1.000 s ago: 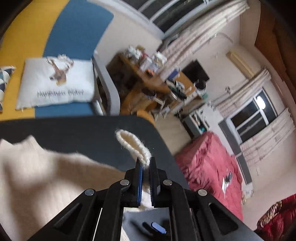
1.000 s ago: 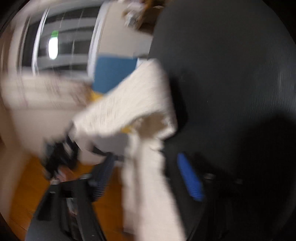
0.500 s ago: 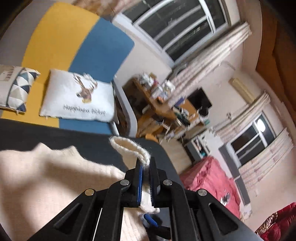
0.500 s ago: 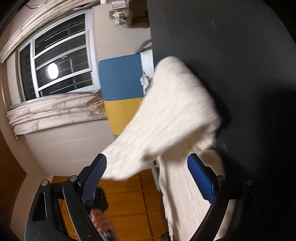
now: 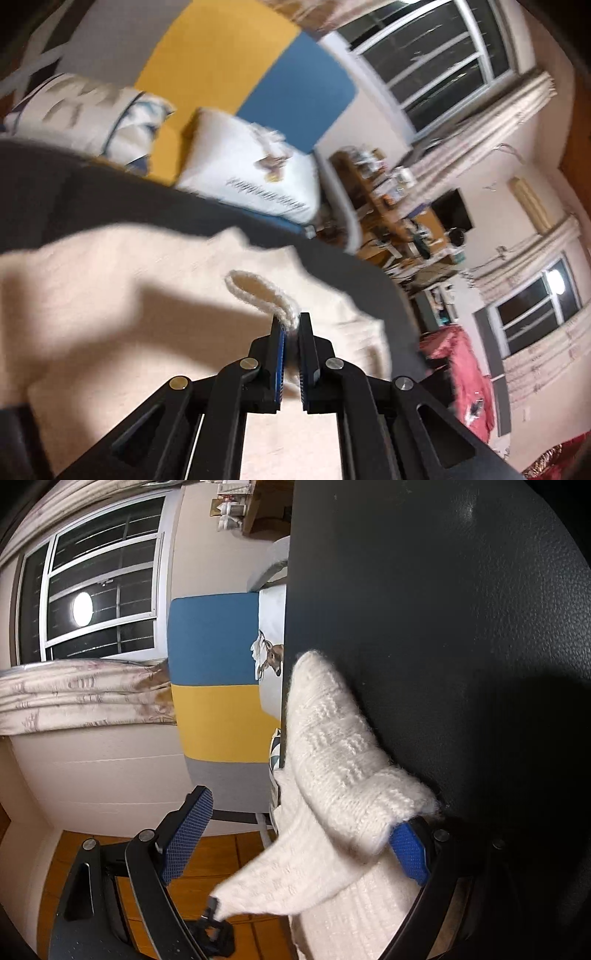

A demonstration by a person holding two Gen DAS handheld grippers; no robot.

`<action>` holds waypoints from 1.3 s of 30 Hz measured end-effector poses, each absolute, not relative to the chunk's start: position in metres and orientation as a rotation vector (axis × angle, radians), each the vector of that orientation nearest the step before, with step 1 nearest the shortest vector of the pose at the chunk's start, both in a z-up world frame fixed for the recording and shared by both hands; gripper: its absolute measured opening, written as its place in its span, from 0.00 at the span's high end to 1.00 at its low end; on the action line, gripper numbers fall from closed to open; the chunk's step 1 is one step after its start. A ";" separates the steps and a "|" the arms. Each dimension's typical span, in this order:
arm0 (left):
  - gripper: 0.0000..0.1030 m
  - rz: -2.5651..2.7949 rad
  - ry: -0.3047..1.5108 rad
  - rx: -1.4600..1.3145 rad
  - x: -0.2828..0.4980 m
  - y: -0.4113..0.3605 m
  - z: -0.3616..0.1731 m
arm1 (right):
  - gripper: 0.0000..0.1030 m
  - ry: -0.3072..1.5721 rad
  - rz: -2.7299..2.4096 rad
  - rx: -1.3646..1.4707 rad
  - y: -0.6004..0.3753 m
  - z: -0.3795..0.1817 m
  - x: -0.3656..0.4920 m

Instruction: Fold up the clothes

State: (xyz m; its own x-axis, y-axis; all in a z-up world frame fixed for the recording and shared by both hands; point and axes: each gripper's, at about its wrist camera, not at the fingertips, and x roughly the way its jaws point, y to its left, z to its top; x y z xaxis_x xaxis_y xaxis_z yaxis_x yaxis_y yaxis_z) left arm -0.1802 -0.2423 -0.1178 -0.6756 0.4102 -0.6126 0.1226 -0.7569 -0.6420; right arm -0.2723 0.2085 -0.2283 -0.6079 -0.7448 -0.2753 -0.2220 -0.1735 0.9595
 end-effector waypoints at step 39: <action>0.93 2.553 -0.950 -1.465 -0.167 -0.278 -0.193 | 0.11 -0.266 -2.308 1.373 0.068 -0.180 -0.279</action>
